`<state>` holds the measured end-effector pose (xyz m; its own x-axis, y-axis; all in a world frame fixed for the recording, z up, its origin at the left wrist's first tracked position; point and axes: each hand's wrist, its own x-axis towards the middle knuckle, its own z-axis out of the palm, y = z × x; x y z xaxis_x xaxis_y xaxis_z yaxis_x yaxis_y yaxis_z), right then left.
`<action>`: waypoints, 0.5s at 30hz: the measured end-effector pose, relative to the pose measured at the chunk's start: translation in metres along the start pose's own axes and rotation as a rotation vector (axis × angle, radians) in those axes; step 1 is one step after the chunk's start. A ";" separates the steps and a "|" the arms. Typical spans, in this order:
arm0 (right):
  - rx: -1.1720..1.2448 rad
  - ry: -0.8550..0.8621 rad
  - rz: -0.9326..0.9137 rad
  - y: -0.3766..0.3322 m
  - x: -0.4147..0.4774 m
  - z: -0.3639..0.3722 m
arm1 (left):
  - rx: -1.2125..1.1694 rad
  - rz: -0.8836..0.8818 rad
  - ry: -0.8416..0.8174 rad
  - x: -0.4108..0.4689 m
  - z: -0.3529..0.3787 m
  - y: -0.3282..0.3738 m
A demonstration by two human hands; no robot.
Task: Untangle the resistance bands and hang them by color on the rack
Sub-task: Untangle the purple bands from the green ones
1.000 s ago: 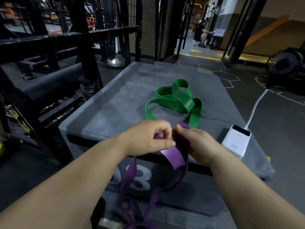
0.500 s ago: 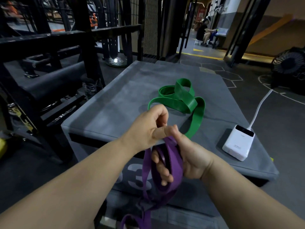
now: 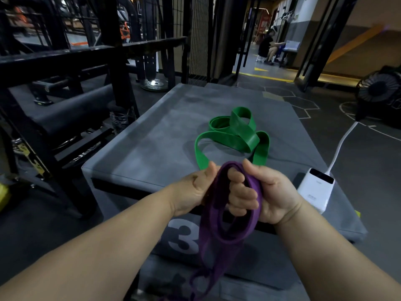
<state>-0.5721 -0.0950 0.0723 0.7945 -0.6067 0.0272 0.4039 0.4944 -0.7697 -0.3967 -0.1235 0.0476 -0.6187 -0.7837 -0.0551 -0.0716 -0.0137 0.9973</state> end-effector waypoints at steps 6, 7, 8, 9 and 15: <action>-0.026 0.097 -0.007 -0.002 0.000 0.000 | -0.209 -0.046 0.003 0.000 0.011 0.011; -0.044 0.126 -0.016 -0.001 -0.001 0.001 | -0.244 -0.038 0.008 0.001 0.012 0.012; -0.057 0.146 -0.027 0.001 0.000 0.002 | -0.273 -0.030 0.022 0.002 0.013 0.014; -0.065 0.146 -0.030 0.003 0.000 0.002 | -0.295 -0.017 0.029 0.002 0.013 0.016; -0.241 -0.077 -0.033 0.007 -0.005 0.002 | -0.383 0.027 0.100 0.007 0.012 0.021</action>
<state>-0.5722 -0.0876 0.0677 0.8188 -0.5659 0.0964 0.3177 0.3069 -0.8972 -0.4117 -0.1219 0.0675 -0.5357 -0.8433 -0.0427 0.2526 -0.2083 0.9449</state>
